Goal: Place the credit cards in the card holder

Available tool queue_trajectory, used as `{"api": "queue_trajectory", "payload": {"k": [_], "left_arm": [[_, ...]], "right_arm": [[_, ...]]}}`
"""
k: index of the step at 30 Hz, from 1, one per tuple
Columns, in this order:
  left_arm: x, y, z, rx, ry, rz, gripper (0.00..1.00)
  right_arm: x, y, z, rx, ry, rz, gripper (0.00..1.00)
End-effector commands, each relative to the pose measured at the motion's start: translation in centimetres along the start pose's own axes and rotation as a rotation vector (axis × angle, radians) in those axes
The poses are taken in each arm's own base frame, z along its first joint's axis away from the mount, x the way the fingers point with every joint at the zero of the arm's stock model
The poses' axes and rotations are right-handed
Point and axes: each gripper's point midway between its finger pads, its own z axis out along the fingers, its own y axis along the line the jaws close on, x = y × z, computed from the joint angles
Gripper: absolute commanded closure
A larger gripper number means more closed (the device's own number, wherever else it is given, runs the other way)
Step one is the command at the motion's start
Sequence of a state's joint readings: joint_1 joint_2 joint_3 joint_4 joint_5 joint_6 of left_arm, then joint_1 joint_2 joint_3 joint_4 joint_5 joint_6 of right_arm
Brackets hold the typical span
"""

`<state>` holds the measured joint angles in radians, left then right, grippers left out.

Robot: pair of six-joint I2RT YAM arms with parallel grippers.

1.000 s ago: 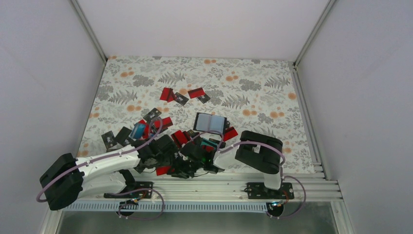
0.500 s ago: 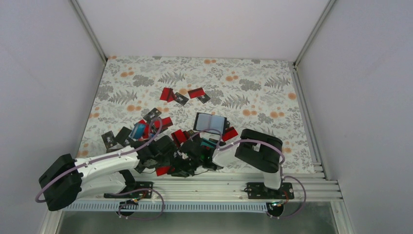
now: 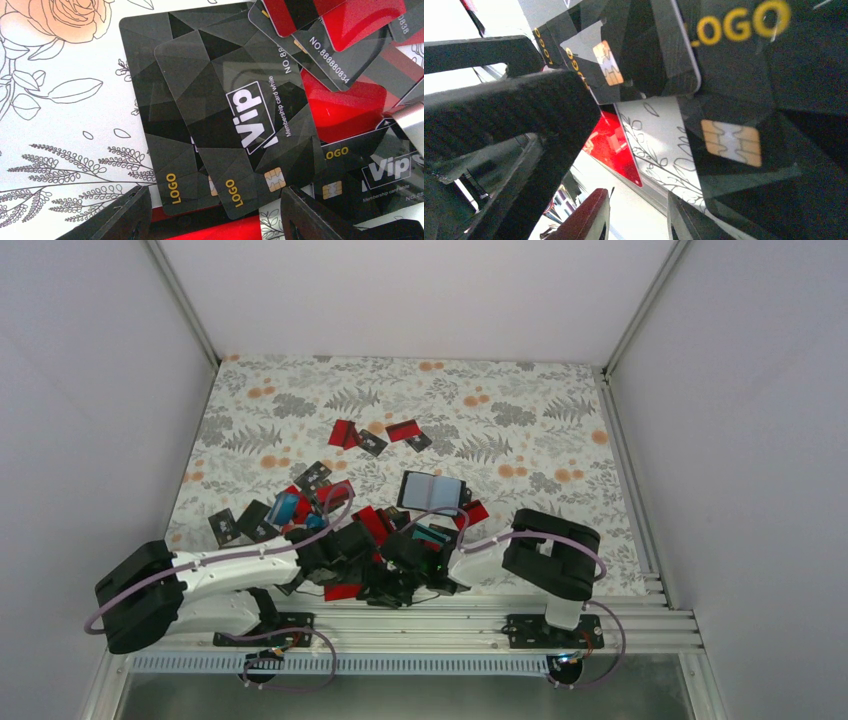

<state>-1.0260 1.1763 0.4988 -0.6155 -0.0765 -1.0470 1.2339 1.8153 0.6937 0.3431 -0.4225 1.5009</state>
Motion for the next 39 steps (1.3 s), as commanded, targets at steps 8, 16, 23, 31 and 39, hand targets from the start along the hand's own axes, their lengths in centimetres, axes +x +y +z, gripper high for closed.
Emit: {"api": "queue_trajectory", "payload": {"k": [8,16,23,31,39], "left_arm": [[2.9,-4.0,-0.4,0.195,0.140,0.038,0.34],[2.8,-3.6,-1.4,0.207,0.121,0.031,0.34],[2.9,-3.4,-1.1,0.201,0.123,0.041,0.33],[2.7,-3.1,-1.2,0.199,0.120,0.041,0.33],[2.6,-2.8,-1.5,0.237,0.118,0.035,0.34]], "right_arm": [[-4.2,1.1,1.6,-0.070,-0.166,0.019,0.66],[-5.6,2.4,2.4,-0.099,-0.182,0.005,0.67],[-6.7,2.9,2.6,-0.123,-0.192,0.006,0.72],[-7.4,3.4,2.8,-0.136,-0.194,0.000,0.80],[-8.2,3.2,2.2,-0.136,-0.218,0.005,0.93]]}}
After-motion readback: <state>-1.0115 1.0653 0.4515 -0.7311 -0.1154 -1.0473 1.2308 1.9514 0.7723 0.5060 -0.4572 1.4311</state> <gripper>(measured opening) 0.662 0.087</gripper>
